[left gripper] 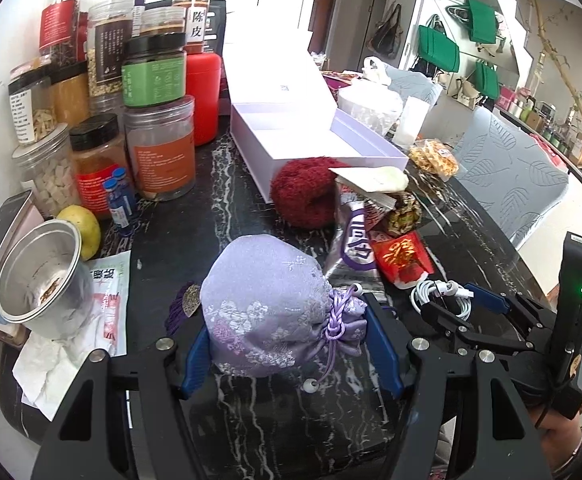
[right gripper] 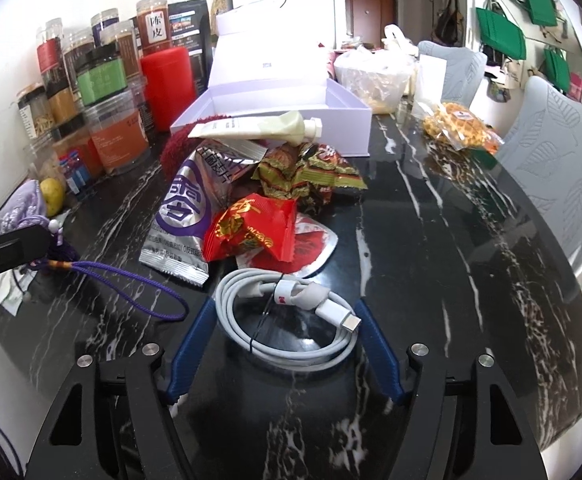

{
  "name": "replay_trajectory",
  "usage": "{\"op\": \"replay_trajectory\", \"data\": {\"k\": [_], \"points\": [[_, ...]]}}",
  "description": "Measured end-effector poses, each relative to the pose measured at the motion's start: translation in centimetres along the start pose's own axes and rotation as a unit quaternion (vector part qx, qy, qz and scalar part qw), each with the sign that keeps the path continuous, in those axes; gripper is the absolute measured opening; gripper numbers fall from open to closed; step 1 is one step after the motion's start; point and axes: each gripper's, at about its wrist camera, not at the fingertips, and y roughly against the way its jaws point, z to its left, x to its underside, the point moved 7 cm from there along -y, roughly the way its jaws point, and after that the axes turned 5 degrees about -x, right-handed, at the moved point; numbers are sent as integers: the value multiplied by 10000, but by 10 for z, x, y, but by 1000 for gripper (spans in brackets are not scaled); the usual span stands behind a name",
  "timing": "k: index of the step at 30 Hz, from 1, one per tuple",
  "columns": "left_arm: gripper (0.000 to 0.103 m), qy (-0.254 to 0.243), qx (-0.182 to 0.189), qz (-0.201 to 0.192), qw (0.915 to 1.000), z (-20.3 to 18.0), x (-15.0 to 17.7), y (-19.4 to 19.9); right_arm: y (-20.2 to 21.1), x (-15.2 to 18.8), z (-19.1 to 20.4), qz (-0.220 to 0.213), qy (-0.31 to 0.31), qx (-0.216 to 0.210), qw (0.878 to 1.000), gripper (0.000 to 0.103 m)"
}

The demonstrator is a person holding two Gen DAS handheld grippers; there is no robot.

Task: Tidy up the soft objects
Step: 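Close the right gripper on the coiled white cable while the left gripper holds the sachet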

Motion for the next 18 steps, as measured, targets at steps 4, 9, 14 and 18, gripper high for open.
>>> {"op": "replay_trajectory", "data": {"k": [4, 9, 14, 18], "points": [[66, -62, 35, -57, 10000, -8, -2, 3, 8, 0, -3, -99, -5, 5, 10000, 71], [66, -153, 45, -97, 9998, -15, -3, 4, 3, 10, -8, -3, -68, 20, 10000, 71], [66, -165, 32, -79, 9998, -17, 0, 3, -4, 15, -7, 60, -10, 124, 9999, 77], [66, -172, -37, -74, 9998, -15, 0, 2, -13, 15, -4, 84, 23, 130, 9999, 101]]}}
